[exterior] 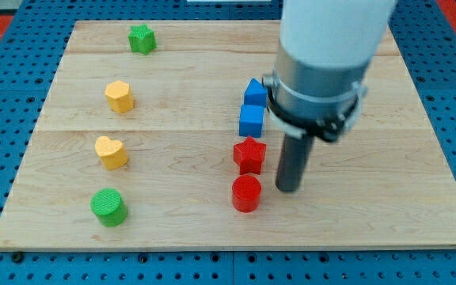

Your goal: Slide the red star slightly to the top

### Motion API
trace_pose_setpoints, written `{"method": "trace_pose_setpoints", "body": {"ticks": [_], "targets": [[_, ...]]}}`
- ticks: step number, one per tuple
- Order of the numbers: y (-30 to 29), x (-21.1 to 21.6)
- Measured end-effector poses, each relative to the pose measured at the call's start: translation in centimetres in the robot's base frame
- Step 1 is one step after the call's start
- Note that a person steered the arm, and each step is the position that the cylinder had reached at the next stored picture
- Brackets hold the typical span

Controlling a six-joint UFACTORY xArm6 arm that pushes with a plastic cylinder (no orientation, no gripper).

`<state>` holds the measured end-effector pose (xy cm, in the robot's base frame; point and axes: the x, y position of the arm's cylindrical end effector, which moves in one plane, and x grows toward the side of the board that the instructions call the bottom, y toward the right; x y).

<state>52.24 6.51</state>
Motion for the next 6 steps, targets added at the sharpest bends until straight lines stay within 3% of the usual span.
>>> {"method": "trace_pose_setpoints", "body": {"ticks": [2, 4, 5, 6], "targets": [[-1.1, -0.9], [-1.5, -5.5], [3.7, -4.0], [10.2, -11.3]]}}
